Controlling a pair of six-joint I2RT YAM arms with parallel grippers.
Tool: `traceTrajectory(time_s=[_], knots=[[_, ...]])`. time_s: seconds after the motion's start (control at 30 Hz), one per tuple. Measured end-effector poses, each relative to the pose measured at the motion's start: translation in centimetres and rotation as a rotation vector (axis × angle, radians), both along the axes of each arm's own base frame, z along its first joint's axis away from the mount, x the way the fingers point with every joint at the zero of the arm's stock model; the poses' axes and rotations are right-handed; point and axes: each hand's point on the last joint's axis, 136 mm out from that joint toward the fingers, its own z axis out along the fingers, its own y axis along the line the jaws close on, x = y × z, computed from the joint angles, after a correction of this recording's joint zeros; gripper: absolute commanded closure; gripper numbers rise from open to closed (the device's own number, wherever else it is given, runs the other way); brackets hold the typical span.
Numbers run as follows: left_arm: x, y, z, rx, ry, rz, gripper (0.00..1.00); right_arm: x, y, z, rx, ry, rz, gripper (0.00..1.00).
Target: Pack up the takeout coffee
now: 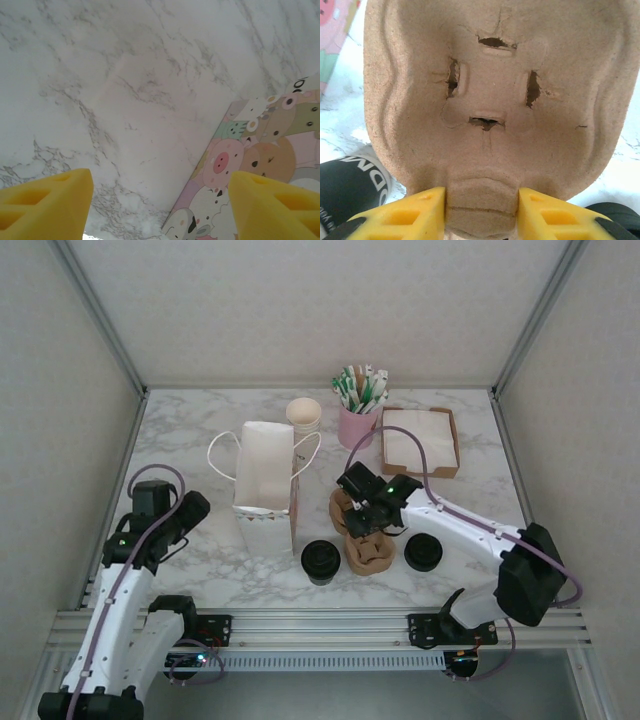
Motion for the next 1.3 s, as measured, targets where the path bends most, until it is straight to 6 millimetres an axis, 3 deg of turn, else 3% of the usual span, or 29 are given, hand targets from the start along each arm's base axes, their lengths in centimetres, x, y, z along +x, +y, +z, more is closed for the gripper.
traceTrajectory(time_s=[0.27,0.63,0.87,1.07,1.3], knots=[[0.0,-1.5,-3.5,-0.056,0.075,-0.017,0.33,1.1,-0.5,4.8,0.031,-0.076,-0.09,0.62],[-0.9,-3.5,-7.6,-0.102,0.149,-0.043,0.41,2.9,-1.1,17.1,0.176,-0.26,-0.228,0.63],[-1.4,-4.5,-8.9,-0.123,0.166,-0.067,0.45,4.4,-1.1,23.1,0.228,-0.365,-0.269,0.63],[-2.1,-5.6,-10.0,-0.142,0.181,-0.099,0.45,5.7,0.4,27.3,0.294,-0.434,-0.274,0.62],[-2.2,-6.5,-10.0,-0.161,0.157,-0.12,0.45,6.5,5.0,31.6,0.392,-0.51,-0.217,0.62]])
